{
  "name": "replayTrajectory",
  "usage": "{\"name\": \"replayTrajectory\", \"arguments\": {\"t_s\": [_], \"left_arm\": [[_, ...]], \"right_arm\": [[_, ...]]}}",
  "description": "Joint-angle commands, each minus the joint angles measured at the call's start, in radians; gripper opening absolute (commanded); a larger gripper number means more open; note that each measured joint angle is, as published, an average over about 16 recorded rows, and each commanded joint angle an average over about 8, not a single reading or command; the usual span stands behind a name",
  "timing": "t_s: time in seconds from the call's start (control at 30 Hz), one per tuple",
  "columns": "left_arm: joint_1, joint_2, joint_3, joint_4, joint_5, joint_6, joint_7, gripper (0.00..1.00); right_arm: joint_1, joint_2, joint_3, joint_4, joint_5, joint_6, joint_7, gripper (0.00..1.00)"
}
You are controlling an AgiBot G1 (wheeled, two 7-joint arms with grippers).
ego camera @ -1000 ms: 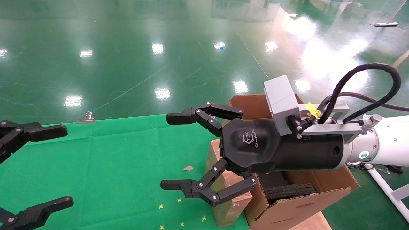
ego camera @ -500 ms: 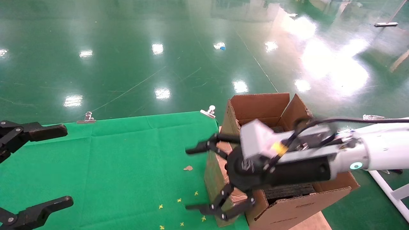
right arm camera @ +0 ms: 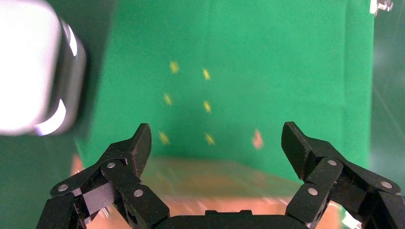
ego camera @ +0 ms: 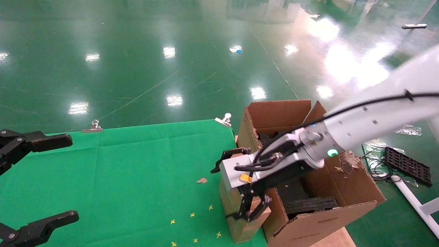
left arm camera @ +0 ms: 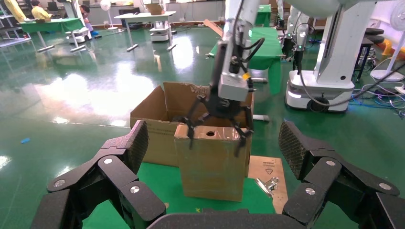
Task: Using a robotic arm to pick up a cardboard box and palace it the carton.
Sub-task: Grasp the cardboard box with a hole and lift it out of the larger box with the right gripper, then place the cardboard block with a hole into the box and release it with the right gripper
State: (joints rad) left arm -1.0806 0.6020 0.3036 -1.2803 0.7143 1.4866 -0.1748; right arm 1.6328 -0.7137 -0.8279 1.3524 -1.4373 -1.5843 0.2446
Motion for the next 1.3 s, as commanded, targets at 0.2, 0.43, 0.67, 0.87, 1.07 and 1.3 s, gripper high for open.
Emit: {"name": "replayTrajectory", "arguments": {"t_s": [0.2, 0.43, 0.67, 0.87, 1.07, 1.3], "left_arm": [[0.0, 0.0, 0.0, 0.0, 0.0, 0.0, 0.0, 1.0], [0.0, 0.0, 0.001, 0.0, 0.0, 0.0, 0.0, 1.0], [0.0, 0.0, 0.001, 0.0, -0.001, 0.0, 0.0, 1.0], [0.0, -0.001, 0.001, 0.0, -0.001, -0.001, 0.001, 1.0], [0.0, -0.001, 0.002, 0.0, -0.001, -0.001, 0.001, 1.0], [0.0, -0.001, 0.002, 0.0, -0.001, -0.001, 0.001, 1.0]], "right_arm": [[0.225, -0.019, -0.201, -0.001, -0.01, -0.005, 0.083, 1.0], [0.379, -0.005, -0.409, -0.003, 0.012, -0.003, 0.177, 1.0], [0.449, -0.02, -0.563, -0.001, 0.034, 0.012, 0.203, 1.0], [0.483, -0.032, -0.629, 0.0, 0.053, 0.027, 0.214, 1.0], [0.516, -0.018, -0.651, -0.01, 0.081, 0.045, 0.304, 1.0], [0.534, -0.053, -0.704, -0.093, 0.098, 0.018, 0.571, 1.0]]}}
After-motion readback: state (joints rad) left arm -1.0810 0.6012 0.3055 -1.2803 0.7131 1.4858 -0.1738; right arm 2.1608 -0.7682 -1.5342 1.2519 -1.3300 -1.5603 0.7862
